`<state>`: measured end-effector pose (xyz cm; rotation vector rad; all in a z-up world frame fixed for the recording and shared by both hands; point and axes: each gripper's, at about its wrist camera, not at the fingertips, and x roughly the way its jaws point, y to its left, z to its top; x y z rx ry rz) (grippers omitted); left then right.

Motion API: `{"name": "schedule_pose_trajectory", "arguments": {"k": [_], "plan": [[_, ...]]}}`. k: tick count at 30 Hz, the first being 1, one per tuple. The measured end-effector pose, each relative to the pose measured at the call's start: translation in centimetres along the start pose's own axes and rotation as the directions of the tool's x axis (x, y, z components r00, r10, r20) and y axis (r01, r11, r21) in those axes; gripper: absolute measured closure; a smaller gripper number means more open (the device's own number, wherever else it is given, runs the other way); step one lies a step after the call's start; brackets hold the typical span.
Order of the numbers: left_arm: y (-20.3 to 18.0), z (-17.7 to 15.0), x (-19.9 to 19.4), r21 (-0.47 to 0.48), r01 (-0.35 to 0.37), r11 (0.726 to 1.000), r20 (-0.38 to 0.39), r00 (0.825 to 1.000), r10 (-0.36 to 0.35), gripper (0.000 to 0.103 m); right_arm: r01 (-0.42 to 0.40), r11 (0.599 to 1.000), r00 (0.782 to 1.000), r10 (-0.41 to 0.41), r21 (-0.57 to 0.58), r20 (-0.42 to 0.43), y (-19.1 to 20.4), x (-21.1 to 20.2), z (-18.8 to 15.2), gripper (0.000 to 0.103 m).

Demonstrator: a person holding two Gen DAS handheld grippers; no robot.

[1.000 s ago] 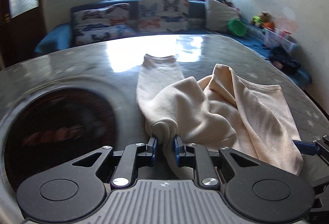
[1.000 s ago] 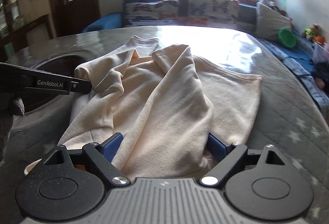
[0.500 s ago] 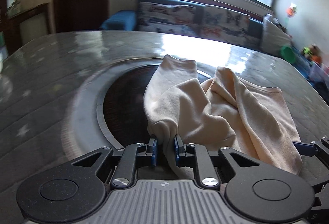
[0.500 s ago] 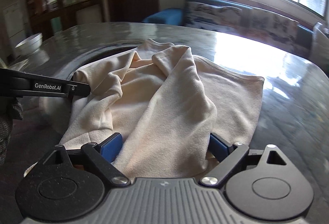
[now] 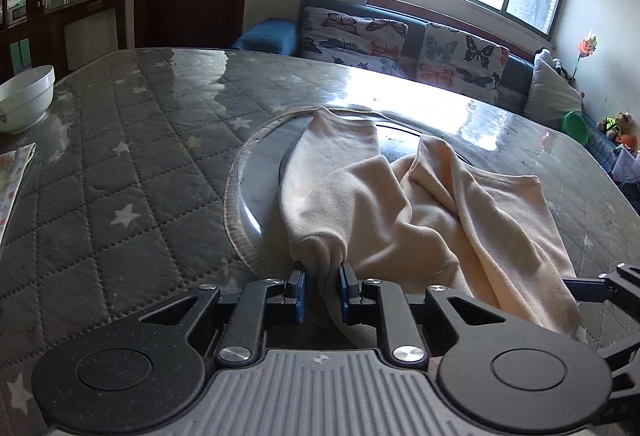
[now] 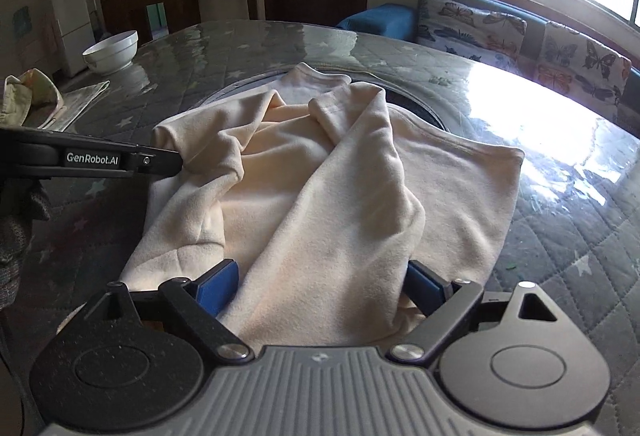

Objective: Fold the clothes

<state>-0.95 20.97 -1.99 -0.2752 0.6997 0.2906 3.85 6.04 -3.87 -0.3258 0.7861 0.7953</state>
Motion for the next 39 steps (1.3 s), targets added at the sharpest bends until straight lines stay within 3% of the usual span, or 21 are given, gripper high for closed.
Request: {"name": "schedule_pose_trajectory", "arguments": {"k": [6, 10, 16, 17, 19, 22, 27, 32, 39], "plan": [[0.7, -0.2, -0.2, -0.006, 0.002, 1.0, 0.006, 1.0, -0.002, 0.085, 0.003, 1.0, 1.0, -0.003, -0.019, 0.025, -0.4, -0.8, 2.2, 0.014], [0.9, -0.4, -0.6, -0.01, 0.0, 1.0, 0.008, 1.0, 0.0, 0.085, -0.003, 1.0, 0.999, 0.003, -0.01, 0.033, -0.9, -0.2, 4.0, 0.022], [1.2, -0.1, -2.1, -0.013, 0.015, 1.0, 0.018, 1.0, -0.015, 0.073, -0.025, 0.999, 0.999, 0.023, 0.044, 0.032, -2.8, 1.5, 6.7, 0.025], [1.2, 0.0, -2.5, -0.013, 0.023, 1.0, 0.023, 0.999, -0.022, 0.067, -0.026, 0.998, 0.999, 0.024, 0.055, 0.031, -3.1, 1.8, 7.2, 0.026], [1.0, 0.3, -3.5, -0.015, 0.074, 0.997, 0.035, 0.997, -0.073, 0.066, -0.021, 0.998, 0.999, 0.019, 0.068, 0.03, -3.8, 2.5, 8.0, 0.026], [-0.1, 0.3, -5.3, 0.03, 0.2, 0.979, 0.049, 0.978, -0.201, 0.065, -0.018, 0.996, 1.0, 0.016, 0.084, 0.025, -4.5, 3.2, 8.9, 0.027], [-3.5, -0.4, -5.3, 0.1, 0.375, 0.922, -0.02, 0.927, -0.375, 0.064, -0.017, 0.998, 1.0, 0.016, 0.068, 0.011, -4.6, 4.7, 10.6, 0.03], [-5.7, -1.4, -3.2, 0.1, 0.404, 0.909, -0.103, 0.913, -0.394, 0.064, -0.024, 0.997, 1.0, 0.024, 0.069, 0.0, -4.7, 6.6, 12.1, 0.042], [-5.9, -1.7, -2.4, 0.108, 0.419, 0.902, -0.13, 0.905, -0.405, 0.064, -0.036, 0.993, 0.999, 0.039, 0.109, -0.027, -5.4, 9.6, 13.4, 0.06]]}}
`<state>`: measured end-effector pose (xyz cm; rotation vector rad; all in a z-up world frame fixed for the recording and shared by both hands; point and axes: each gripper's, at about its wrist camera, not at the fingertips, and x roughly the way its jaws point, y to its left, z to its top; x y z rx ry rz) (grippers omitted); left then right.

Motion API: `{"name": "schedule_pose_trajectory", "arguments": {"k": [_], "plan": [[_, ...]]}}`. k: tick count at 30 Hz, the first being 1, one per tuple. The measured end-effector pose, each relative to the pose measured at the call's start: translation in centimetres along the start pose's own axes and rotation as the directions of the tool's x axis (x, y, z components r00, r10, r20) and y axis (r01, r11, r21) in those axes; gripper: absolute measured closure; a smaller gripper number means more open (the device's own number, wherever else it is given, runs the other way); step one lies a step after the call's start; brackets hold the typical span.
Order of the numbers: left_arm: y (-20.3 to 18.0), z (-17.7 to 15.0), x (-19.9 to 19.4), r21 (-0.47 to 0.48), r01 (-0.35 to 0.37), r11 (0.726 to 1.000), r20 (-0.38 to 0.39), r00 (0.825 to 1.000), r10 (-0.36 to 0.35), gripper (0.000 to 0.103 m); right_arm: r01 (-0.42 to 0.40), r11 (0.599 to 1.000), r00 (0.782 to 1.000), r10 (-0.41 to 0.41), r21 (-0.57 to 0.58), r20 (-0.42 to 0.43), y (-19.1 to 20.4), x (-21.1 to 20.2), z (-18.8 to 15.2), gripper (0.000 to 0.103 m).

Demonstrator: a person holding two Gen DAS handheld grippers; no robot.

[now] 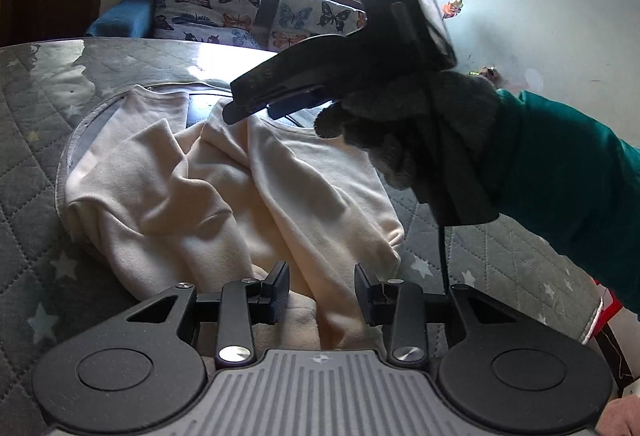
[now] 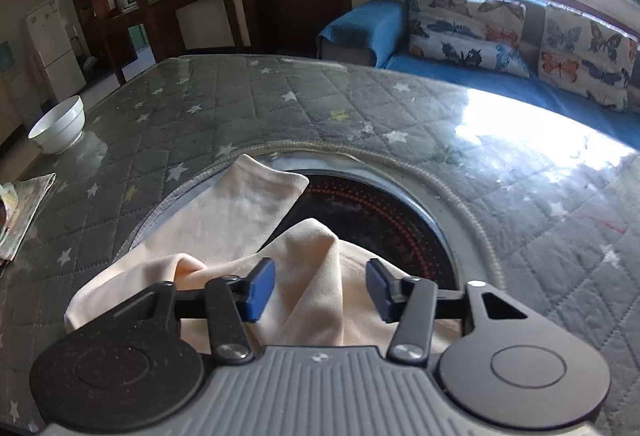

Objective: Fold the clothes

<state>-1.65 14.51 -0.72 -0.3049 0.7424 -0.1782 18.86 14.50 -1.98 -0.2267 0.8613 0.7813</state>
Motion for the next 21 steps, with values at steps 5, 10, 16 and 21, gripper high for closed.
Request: {"name": "schedule_pose_trajectory", "arguments": {"k": [5, 10, 16, 21], "plan": [[-0.1, -0.2, 0.3, 0.003, 0.001, 1.0, -0.014, 1.0, -0.001, 0.066, -0.023, 1.0, 1.0, 0.023, 0.009, -0.011, -0.2, 0.8, -0.3, 0.079], [-0.7, -0.2, 0.5, 0.022, 0.013, 1.0, -0.024, 1.0, -0.012, 0.071, -0.005, 1.0, 1.0, 0.005, 0.018, 0.021, -0.5, -0.1, -0.6, 0.096], [-1.4, -0.4, 0.9, 0.05, 0.01, 0.999, -0.026, 1.0, -0.009, 0.083, 0.021, 1.0, 0.994, -0.023, 0.02, 0.105, -1.1, -3.9, -1.2, 0.098], [-2.1, -0.7, 0.8, 0.072, 0.016, 0.997, -0.019, 1.0, -0.015, 0.091, 0.047, 0.998, 0.982, -0.055, 0.047, 0.182, -2.5, -8.2, -1.9, 0.098]]}}
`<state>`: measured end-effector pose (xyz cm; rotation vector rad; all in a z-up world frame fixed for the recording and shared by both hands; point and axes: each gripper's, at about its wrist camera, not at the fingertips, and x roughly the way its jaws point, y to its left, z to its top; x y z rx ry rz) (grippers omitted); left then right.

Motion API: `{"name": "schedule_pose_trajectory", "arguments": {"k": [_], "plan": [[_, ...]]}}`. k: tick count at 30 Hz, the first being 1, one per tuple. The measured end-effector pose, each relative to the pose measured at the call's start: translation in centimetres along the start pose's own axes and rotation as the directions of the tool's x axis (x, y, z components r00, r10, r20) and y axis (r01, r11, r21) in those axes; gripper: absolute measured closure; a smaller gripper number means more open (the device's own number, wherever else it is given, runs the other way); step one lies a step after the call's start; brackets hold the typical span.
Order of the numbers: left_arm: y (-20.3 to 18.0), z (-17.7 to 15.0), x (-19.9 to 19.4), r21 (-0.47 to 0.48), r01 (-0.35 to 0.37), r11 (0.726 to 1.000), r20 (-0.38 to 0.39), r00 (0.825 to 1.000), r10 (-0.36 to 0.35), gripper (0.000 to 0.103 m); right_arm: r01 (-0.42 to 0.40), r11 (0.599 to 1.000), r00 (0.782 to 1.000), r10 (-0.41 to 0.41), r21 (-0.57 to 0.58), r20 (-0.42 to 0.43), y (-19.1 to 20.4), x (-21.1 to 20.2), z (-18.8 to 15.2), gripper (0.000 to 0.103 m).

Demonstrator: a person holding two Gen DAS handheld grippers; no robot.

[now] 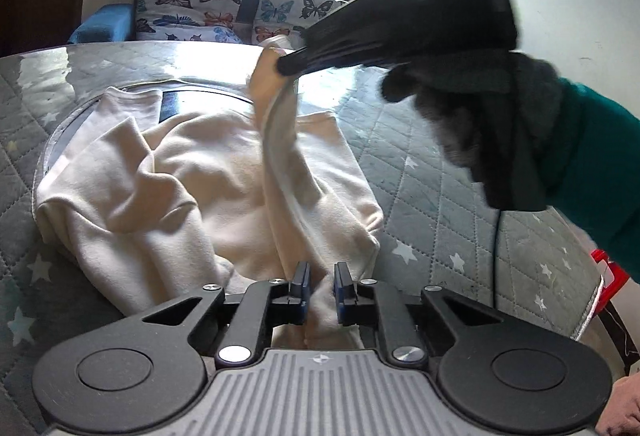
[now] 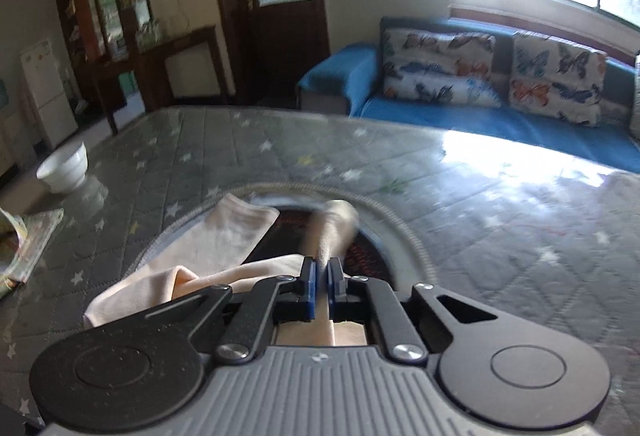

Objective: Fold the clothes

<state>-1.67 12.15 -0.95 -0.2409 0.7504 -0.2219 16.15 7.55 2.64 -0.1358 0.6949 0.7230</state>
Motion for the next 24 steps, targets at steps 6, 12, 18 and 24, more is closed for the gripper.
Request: {"name": "schedule_pose_trajectory", "arguments": {"k": [6, 12, 18, 24], "plan": [[-1.5, -0.4, -0.4, 0.052, 0.035, 0.998, 0.008, 0.999, -0.036, 0.093, 0.06, 0.998, 0.994, -0.062, 0.026, 0.09, -2.2, -5.9, -0.7, 0.098], [-3.2, -1.0, -1.0, 0.131, 0.101, 0.986, 0.004, 0.995, -0.102, 0.094, 0.156, 0.985, 0.973, -0.165, 0.068, 0.161, -5.0, -12.3, -3.1, 0.098], [-4.5, -1.7, -1.2, 0.197, 0.171, 0.965, -0.018, 0.985, -0.171, 0.094, 0.233, 0.962, 0.954, -0.255, 0.144, 0.159, -7.4, -16.5, -6.6, 0.098], [-5.5, -1.2, -0.5, 0.26, 0.124, 0.958, -0.004, 0.992, -0.127, 0.087, 0.255, 0.946, 0.963, -0.267, 0.2, 0.033, -10.0, -15.2, -9.9, 0.091]]}}
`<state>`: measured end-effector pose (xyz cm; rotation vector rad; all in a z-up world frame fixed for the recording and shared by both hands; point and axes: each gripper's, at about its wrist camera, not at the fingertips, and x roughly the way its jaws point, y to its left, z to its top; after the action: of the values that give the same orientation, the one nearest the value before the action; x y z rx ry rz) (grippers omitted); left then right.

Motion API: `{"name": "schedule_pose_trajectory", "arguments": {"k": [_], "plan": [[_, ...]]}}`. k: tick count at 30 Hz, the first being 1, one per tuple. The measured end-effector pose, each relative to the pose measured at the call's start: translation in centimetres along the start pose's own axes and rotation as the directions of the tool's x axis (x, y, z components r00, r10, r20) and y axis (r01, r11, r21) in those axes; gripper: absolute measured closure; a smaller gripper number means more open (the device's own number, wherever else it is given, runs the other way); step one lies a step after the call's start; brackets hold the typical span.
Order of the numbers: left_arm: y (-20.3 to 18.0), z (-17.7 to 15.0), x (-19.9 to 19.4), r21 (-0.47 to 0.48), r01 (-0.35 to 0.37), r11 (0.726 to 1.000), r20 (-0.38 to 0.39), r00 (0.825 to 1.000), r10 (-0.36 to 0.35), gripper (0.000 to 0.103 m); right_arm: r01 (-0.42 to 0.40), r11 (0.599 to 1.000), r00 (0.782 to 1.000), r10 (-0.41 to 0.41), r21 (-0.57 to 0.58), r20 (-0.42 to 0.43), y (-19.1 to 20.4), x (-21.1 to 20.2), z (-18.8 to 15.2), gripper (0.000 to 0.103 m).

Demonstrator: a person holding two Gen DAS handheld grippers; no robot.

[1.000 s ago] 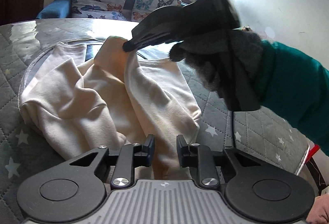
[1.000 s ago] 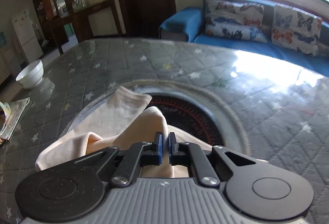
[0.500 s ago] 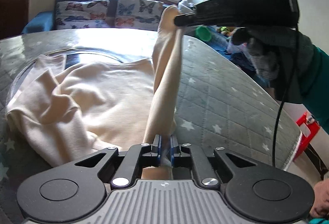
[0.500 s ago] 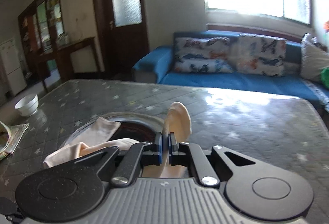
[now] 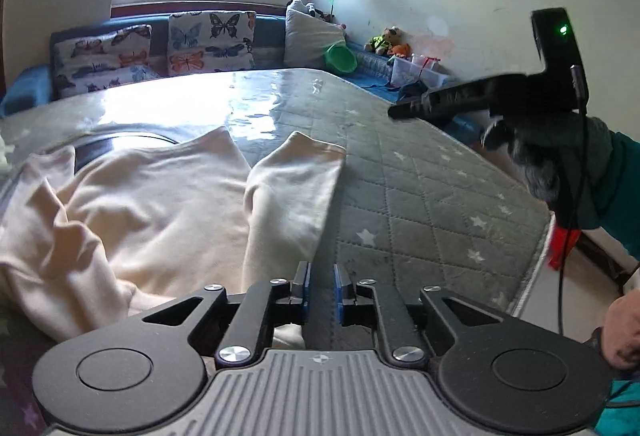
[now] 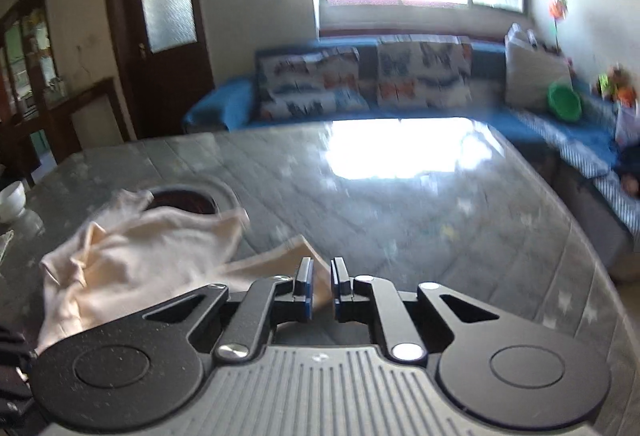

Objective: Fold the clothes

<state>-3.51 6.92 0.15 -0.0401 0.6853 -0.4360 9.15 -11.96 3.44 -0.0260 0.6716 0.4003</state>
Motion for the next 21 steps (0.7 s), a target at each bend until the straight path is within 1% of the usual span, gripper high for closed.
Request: {"name": "schedule_pose_trajectory", "arguments": {"k": [2, 4, 6, 7, 8, 14, 15, 16, 17, 18, 19, 21], "plan": [[-0.2, 0.0, 0.4, 0.013, -0.028, 1.0, -0.007, 1.0, 0.028, 0.076, 0.0, 1.0, 1.0, 0.0, 0.016, -0.032, -0.5, 1.2, -0.7, 0.079], [-0.4, -0.1, 0.6, 0.023, -0.052, 0.998, -0.012, 0.999, 0.053, 0.07, 0.0, 0.999, 0.998, 0.002, 0.032, -0.058, -0.6, 2.7, -1.7, 0.076], [-0.2, -0.4, 0.6, 0.021, -0.062, 0.998, -0.013, 0.998, 0.063, 0.066, 0.002, 0.999, 0.997, 0.002, 0.051, -0.072, -0.7, 4.2, -2.3, 0.071], [-0.1, -0.4, 0.5, 0.017, -0.071, 0.997, -0.014, 0.997, 0.071, 0.062, 0.005, 0.998, 0.997, 0.0, 0.059, -0.072, -0.8, 4.8, -2.3, 0.065], [0.0, -0.5, 0.4, 0.014, -0.079, 0.997, -0.016, 0.997, 0.079, 0.059, 0.006, 0.998, 0.997, -0.001, 0.07, -0.072, -1.0, 5.4, -2.4, 0.064], [0.7, -1.0, 0.4, -0.002, -0.097, 0.995, -0.034, 0.995, 0.097, 0.058, 0.016, 0.988, 0.997, -0.004, 0.152, -0.08, -1.8, 8.5, -2.9, 0.064], [0.6, -1.1, 0.4, 0.002, -0.096, 0.995, -0.034, 0.995, 0.096, 0.058, 0.016, 0.989, 0.997, -0.004, 0.15, -0.077, -1.7, 8.9, -3.0, 0.064], [0.5, -1.1, 0.3, 0.005, -0.093, 0.996, -0.033, 0.995, 0.093, 0.057, 0.017, 0.991, 0.998, -0.008, 0.135, -0.07, -1.5, 8.9, -3.1, 0.065], [0.4, -1.2, 0.3, 0.009, -0.093, 0.996, -0.032, 0.995, 0.093, 0.056, 0.02, 0.993, 0.998, -0.012, 0.12, -0.066, -1.3, 9.0, -3.2, 0.071], [0.3, -1.2, 0.3, 0.013, -0.094, 0.995, -0.031, 0.995, 0.095, 0.056, 0.025, 0.994, 0.998, -0.018, 0.108, -0.067, -1.0, 9.0, -3.3, 0.078], [0.2, -1.3, 0.3, 0.016, -0.095, 0.995, -0.03, 0.995, 0.096, 0.055, 0.029, 0.995, 0.998, -0.023, 0.096, -0.067, -0.9, 9.0, -3.3, 0.091], [0.0, -1.3, 0.3, 0.025, -0.093, 0.995, -0.027, 0.995, 0.094, 0.053, 0.037, 0.996, 0.998, -0.033, 0.076, -0.06, -0.6, 8.6, -3.4, 0.096]]}}
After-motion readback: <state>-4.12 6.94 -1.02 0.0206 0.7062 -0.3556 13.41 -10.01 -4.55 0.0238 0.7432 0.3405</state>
